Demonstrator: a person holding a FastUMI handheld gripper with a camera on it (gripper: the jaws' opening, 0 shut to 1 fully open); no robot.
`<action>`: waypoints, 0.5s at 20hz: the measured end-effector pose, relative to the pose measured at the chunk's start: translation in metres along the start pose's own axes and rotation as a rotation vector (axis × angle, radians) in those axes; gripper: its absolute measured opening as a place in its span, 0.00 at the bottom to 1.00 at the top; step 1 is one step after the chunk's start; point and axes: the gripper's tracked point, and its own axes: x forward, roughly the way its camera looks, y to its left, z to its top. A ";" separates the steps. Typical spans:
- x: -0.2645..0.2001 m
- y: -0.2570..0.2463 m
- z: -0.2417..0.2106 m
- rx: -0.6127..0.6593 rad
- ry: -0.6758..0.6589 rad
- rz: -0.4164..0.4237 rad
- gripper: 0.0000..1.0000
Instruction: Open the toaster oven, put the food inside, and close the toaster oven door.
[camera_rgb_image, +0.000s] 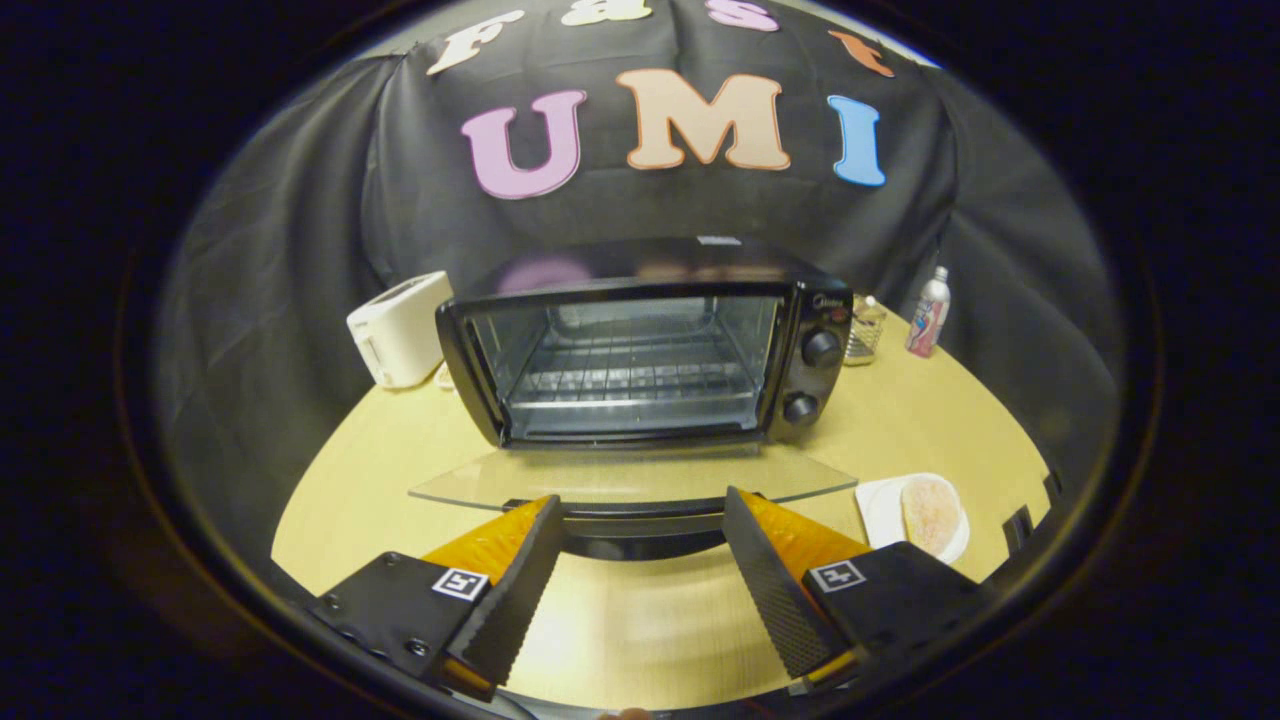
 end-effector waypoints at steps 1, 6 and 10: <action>0.000 -0.001 -0.013 0.003 0.025 0.002 1.00; 0.010 0.002 -0.068 0.021 0.147 0.000 1.00; 0.012 0.012 -0.092 0.005 0.218 0.032 1.00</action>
